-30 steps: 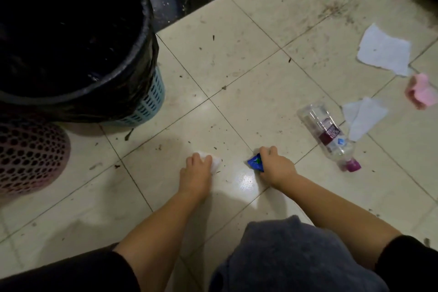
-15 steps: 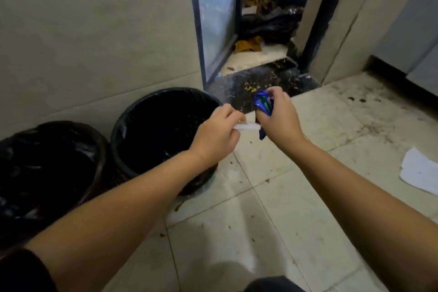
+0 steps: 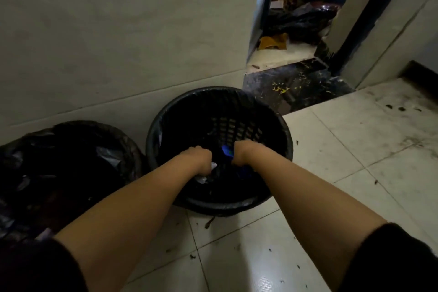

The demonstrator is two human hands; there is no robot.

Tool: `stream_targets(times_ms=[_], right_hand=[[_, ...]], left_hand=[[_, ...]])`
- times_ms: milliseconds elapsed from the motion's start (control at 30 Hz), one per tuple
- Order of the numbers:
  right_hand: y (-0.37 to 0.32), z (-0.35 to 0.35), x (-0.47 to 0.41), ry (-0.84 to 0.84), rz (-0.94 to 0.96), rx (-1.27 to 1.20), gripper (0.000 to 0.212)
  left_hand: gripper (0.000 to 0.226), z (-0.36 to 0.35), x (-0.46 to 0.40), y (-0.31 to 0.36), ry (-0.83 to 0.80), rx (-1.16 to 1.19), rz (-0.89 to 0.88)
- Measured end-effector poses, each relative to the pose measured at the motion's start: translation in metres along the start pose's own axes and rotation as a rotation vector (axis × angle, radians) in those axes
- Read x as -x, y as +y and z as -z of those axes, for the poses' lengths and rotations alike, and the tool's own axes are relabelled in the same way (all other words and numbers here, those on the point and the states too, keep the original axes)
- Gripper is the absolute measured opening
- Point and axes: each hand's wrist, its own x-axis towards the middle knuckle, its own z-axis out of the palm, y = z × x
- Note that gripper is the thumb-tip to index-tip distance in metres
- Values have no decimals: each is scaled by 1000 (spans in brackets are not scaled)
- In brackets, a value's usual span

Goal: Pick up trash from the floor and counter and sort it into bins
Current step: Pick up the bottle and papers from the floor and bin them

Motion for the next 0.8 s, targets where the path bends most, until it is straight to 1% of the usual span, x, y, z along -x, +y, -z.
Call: stream_targets(times_ms=[67, 133, 167, 233, 300, 333, 467, 600, 667, 733, 800], right_hand=[[-5, -17, -12, -107, -41, 35, 59], [-7, -21, -15, -136, -54, 37, 65], [-6, -17, -13, -121, -48, 23, 64], [-4, -3, -3, -34, -24, -42, 53], [2, 20, 13, 108, -5, -117, 37], [5, 34, 24, 183, -7, -137, 33], [33, 100, 76, 437, -59, -192, 28], [89, 155, 134, 602, -158, -214, 25], [127, 169, 161, 670, -207, -249, 27], [178, 161, 190, 694, -305, -282, 29], [237, 133, 222, 646, -431, -301, 30]], left_hand=[[51, -10, -8, 1, -76, -48, -28], [56, -9, -12, -2, -112, -65, -61], [56, -5, -13, -5, -112, -52, -80], [49, 7, -10, -9, -69, -10, -124], [44, 30, 1, -10, 1, -11, -164], [43, 46, 8, -9, 45, -19, -184], [42, 123, 43, 11, 252, -43, -295], [34, 193, 77, 56, 407, -101, -439], [33, 217, 87, 91, 465, -125, -492], [34, 222, 94, 143, 470, -140, -562], [37, 202, 102, 206, 431, -124, -654]])
